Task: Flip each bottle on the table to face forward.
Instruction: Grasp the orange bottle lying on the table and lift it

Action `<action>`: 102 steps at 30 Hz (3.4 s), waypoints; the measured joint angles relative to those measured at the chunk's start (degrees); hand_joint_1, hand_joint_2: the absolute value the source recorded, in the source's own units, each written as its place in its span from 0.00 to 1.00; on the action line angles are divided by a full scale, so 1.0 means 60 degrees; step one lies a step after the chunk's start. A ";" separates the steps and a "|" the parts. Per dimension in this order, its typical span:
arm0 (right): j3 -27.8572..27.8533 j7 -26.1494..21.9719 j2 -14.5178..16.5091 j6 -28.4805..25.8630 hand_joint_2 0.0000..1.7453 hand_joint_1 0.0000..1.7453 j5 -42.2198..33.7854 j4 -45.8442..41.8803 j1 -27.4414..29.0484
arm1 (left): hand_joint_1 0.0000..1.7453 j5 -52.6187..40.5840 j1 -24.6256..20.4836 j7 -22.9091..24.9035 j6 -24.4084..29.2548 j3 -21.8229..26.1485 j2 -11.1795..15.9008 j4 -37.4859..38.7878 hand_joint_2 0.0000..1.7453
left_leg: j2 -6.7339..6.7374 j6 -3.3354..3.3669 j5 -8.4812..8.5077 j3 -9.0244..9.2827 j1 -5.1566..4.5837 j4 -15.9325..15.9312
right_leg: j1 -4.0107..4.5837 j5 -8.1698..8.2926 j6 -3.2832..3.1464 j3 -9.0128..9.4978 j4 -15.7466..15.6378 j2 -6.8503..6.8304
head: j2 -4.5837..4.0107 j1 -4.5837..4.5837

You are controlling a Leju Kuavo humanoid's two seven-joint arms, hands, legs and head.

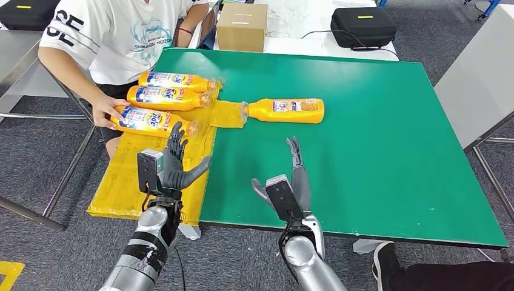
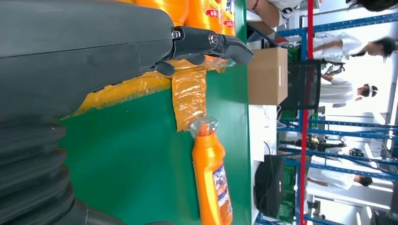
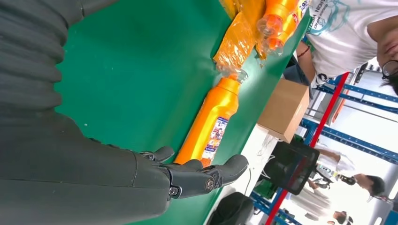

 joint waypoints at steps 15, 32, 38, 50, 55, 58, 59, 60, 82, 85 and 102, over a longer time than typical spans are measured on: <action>-0.0001 -0.0043 0.0102 -0.0023 1.00 0.00 -0.0158 -0.0039 0.0096 | 0.00 -0.0183 0.0000 -0.0089 0.0311 -0.0097 0.0000 0.0084 1.00 | 0.0001 0.0000 0.0000 0.0000 0.0000 0.0000 | 0.0000 0.0000 0.0000 0.0000 0.0000 0.0000 | 0.0000 0.0003; -0.0004 -0.0064 0.0104 -0.0028 1.00 0.00 -0.0213 -0.0116 0.0136 | 0.00 -0.0389 -0.0004 -0.0086 0.0511 -0.0179 0.0000 0.0117 1.00 | 0.0001 0.0000 0.0000 0.0000 0.0000 0.0000 | 0.0000 0.0000 0.0000 0.0000 0.0000 0.0000 | 0.0000 0.0003; -0.0005 -0.0070 0.0104 -0.0032 1.00 0.00 -0.0218 -0.0137 0.0140 | 0.00 -0.0408 -0.0004 -0.0086 0.0522 -0.0185 0.0000 0.0116 1.00 | 0.0001 0.0000 0.0000 0.0000 0.0000 0.0000 | 0.0000 0.0000 0.0000 0.0000 0.0000 0.0000 | 0.0000 0.0003; -0.0001 -0.0008 0.0102 -0.0047 1.00 0.00 -0.0105 -0.0493 0.0441 | 0.00 -0.0512 0.0219 0.0042 0.0772 -0.0188 0.0000 -0.0137 1.00 | 0.0000 0.0000 -0.0001 -0.0001 0.0000 0.0000 | 0.0000 -0.0001 -0.0001 0.0000 0.0000 0.0000 | 0.0000 0.0001; -0.0001 0.0088 0.0102 -0.0047 1.00 0.00 -0.0076 -0.0707 0.0583 | 0.00 -0.0676 0.0337 0.0107 0.0933 -0.0193 0.0000 -0.0356 1.00 | 0.0000 -0.0001 -0.0001 -0.0001 0.0000 0.0000 | 0.0000 -0.0002 -0.0002 0.0000 -0.0001 0.0000 | 0.0000 0.0003; -0.0001 0.0099 0.0102 -0.0036 1.00 0.00 -0.0055 -0.0766 0.0602 | 0.00 -0.0766 0.0340 0.0107 0.1025 -0.0199 0.0000 -0.0420 1.00 | 0.0000 0.0000 -0.0001 0.0000 0.0000 0.0000 | 0.0000 -0.0001 -0.0001 0.0000 -0.0001 0.0000 | 0.0000 0.0002; -0.0001 0.0099 0.0102 -0.0030 1.00 0.00 -0.0048 -0.0774 0.0602 | 0.00 -0.0774 0.0339 0.0107 0.1027 -0.0199 0.0000 -0.0437 1.00 | 0.0000 0.0000 -0.0001 0.0000 0.0000 0.0000 | 0.0000 -0.0001 0.0000 0.0001 -0.0001 0.0000 | 0.0000 0.0002; -0.0001 0.0099 0.0102 -0.0024 1.00 0.00 -0.0043 -0.0783 0.0602 | 0.00 -0.0776 0.0339 0.0107 0.1027 -0.0199 0.0000 -0.0450 1.00 | 0.0000 0.0000 -0.0001 0.0000 0.0000 0.0000 | 0.0000 -0.0001 0.0000 0.0001 -0.0001 0.0000 | 0.0000 0.0002; -0.0006 0.0097 0.0102 0.0032 1.00 0.00 -0.0123 -0.0820 0.0563 | 0.00 -0.0709 0.0286 0.0076 0.1091 -0.0199 -0.0002 -0.0474 1.00 | 0.0001 0.0000 -0.0001 0.0000 0.0000 0.0000 | 0.0000 -0.0001 0.0000 0.0000 0.0000 0.0000 | 0.0000 0.0003; -0.0008 0.0113 0.0098 0.0034 1.00 0.00 -0.0086 -0.0819 0.0563 | 0.00 -0.0740 0.0258 0.0077 0.1112 -0.0204 -0.0007 -0.0472 1.00 | 0.0001 0.0000 -0.0001 0.0000 0.0000 0.0000 | 0.0000 -0.0001 -0.0001 0.0000 0.0000 0.0000 | 0.0000 0.0003; -0.0147 0.0659 -0.0200 0.0131 1.00 0.00 0.0661 -0.0821 0.0599 | 0.00 -0.0701 0.0275 0.0212 0.1005 -0.0207 -0.0055 -0.0571 1.00 | 0.0000 0.0000 -0.0001 0.0000 0.0000 0.0000 | 0.0000 -0.0001 0.0000 0.0000 -0.0001 0.0000 | 0.0000 0.0002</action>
